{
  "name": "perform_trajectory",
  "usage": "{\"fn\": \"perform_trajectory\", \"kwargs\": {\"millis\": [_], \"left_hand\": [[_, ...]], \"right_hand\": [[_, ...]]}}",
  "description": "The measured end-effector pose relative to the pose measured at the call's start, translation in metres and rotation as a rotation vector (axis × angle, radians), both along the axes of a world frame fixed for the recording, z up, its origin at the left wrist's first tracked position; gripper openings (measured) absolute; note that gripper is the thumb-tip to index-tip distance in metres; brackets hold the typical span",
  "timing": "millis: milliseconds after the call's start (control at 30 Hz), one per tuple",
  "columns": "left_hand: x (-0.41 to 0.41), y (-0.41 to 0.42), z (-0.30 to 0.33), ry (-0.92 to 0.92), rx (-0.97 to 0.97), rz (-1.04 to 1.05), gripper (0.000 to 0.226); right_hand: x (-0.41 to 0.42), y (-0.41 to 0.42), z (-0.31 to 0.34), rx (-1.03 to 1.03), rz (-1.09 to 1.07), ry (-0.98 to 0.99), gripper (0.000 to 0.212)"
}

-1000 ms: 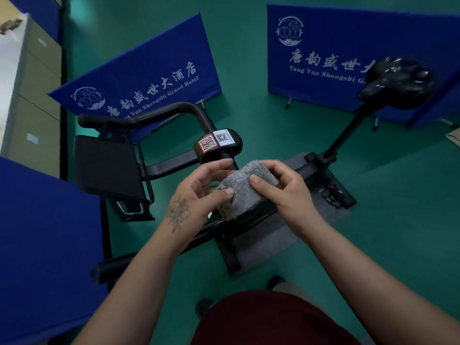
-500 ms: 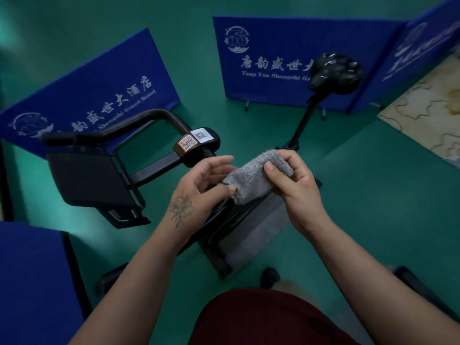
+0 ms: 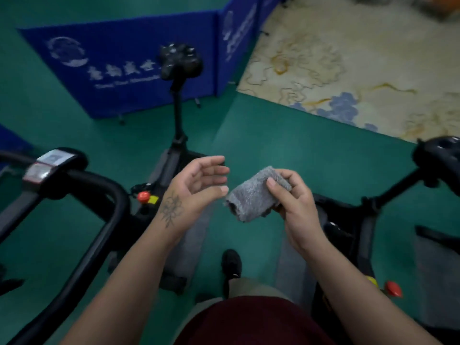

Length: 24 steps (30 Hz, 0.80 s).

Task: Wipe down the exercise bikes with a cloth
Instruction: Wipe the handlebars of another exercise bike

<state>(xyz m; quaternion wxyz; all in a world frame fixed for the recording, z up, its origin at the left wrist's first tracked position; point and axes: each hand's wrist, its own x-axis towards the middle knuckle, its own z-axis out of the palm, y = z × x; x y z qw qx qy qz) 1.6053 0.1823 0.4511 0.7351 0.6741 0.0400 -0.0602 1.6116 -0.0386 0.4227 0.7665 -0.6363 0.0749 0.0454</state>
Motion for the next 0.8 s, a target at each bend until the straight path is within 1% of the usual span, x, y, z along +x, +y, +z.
{"fn": "perform_trajectory", "kwargs": {"millis": [167,300,500,567,667,800], "left_hand": [[0.023,-0.064,0.004,-0.035,0.012,-0.219,0.061],[0.047,-0.117,0.005,-0.043,0.05,-0.373,0.061],[0.084,-0.202,0.003,-0.061,0.158,-0.549,0.067],[0.096,-0.229,0.005,-0.074,0.2,-0.603,0.067],[0.111,-0.266,0.008,-0.087,0.236,-0.674,0.07],[0.122,-0.309,0.013,-0.092,0.266,-0.793,0.074]], "right_hand": [[-0.025,-0.068,0.004,-0.019,-0.194,0.025,0.024],[-0.029,-0.123,0.008,0.016,-0.345,-0.002,0.028],[-0.024,-0.203,0.001,-0.009,-0.495,-0.004,0.037],[-0.024,-0.228,0.0,-0.021,-0.539,-0.004,0.033],[-0.027,-0.259,0.002,-0.017,-0.607,-0.006,0.014],[-0.036,-0.288,0.002,-0.02,-0.694,-0.006,0.011]]}}
